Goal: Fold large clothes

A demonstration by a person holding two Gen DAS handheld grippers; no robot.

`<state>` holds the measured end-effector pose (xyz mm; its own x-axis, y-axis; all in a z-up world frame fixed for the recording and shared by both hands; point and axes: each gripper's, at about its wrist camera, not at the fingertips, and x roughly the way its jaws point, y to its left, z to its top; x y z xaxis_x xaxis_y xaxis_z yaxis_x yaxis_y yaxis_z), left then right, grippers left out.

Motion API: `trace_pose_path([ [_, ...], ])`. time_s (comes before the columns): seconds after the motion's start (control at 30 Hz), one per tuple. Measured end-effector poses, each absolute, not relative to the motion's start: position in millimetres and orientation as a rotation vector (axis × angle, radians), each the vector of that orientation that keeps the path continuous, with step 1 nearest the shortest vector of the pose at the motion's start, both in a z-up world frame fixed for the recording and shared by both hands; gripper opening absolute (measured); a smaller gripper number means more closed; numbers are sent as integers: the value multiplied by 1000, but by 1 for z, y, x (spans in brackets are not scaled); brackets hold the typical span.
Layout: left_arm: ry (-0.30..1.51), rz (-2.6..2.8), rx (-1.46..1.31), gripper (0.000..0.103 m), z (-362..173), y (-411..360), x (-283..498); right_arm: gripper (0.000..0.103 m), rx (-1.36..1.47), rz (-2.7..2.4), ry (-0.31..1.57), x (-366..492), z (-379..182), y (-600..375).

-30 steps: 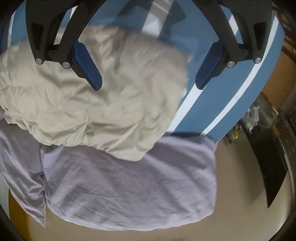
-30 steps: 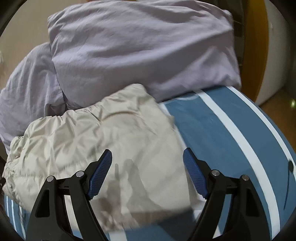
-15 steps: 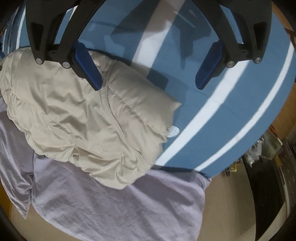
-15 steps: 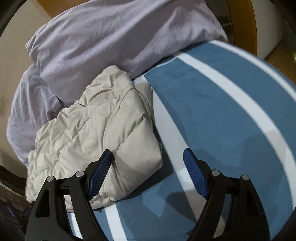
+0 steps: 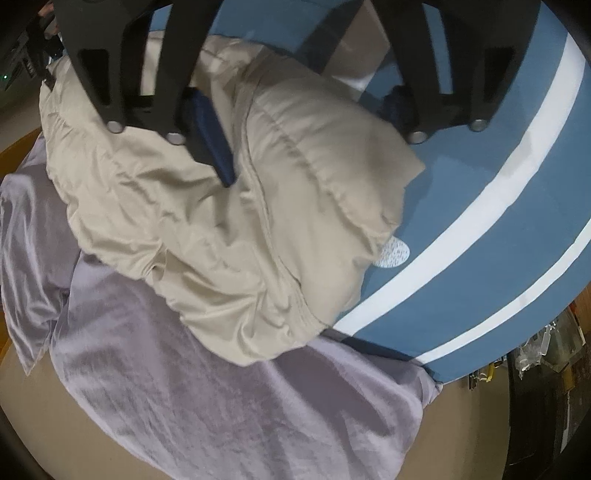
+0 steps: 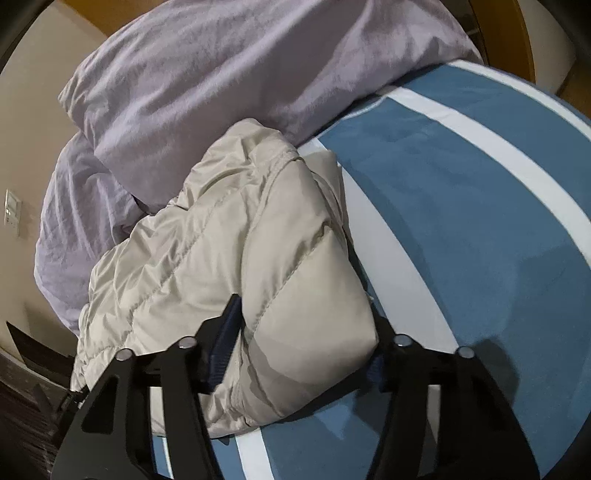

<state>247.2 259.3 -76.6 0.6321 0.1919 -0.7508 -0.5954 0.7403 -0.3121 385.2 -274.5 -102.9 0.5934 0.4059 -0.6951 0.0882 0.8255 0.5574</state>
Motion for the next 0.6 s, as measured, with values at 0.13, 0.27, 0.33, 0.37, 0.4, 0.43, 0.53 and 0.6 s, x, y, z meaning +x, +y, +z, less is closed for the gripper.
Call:
trace_pose_path([
  [0.13,737,456,-606,41,-72,263,243,35,557,217,892,380,-94,-273],
  [0.27,725,424,-605,36,-64,265,234,29,518,224,871,374,-81,-268],
  [0.33,717,422,-597,35,-61,265,226,28,506,238,868,368,-76,-265],
  [0.37,716,426,-590,35,-58,266,219,28,502,251,870,364,-73,-263],
  [0.4,715,428,-587,35,-57,267,213,28,500,264,872,359,-71,-261],
  [0.43,715,429,-586,35,-57,268,207,28,497,276,874,355,-70,-260],
  [0.53,714,431,-592,35,-56,276,177,28,478,326,891,335,-66,-251],
  [0.6,716,432,-589,36,-55,282,156,28,467,353,902,322,-66,-247],
])
